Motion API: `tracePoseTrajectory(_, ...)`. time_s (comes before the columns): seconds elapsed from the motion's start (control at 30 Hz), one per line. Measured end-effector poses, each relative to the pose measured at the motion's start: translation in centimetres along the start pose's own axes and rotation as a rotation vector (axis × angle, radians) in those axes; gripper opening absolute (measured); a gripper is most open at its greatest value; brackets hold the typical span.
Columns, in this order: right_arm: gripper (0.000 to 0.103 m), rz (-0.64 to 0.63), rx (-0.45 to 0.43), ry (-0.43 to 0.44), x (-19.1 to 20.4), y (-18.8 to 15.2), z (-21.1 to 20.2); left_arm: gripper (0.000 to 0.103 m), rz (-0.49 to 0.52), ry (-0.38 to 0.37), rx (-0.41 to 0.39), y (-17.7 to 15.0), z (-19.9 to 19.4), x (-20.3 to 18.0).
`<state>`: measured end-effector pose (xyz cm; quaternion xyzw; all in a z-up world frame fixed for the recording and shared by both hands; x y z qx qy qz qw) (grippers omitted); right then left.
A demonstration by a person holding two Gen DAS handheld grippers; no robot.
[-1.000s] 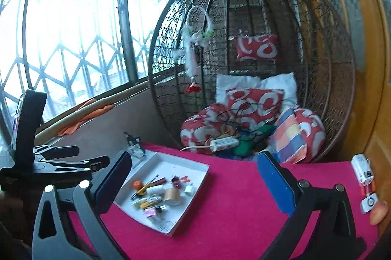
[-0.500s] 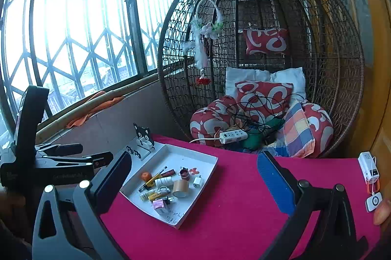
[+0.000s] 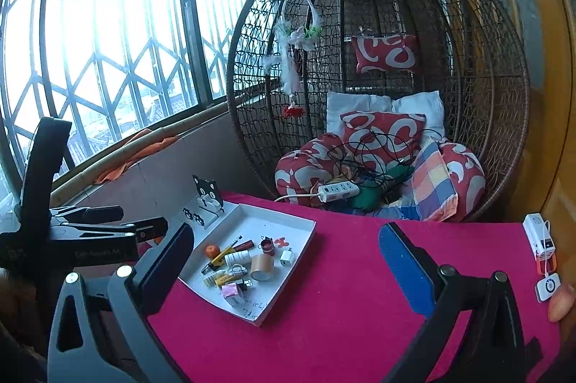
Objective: Organize rigid objects
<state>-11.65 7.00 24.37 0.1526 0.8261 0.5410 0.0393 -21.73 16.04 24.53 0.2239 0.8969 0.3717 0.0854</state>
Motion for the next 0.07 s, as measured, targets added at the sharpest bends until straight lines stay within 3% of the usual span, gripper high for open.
tracePoseTrajectory(0.07,0.103,0.006,0.002,-0.007,-0.39,-0.14,-0.19,0.089,0.010,-0.010,0.001,-0.02,0.10,-0.63)
Point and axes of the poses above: each gripper's, at about its wrist camera, not at the fingertips, and z roughly the way its jaws point, x to its left, y to its top, the point moved 9 cm from there along z, roughly the way its jaws point, and after that the axes turned 5 degrees about z, right-handed, at the moved point
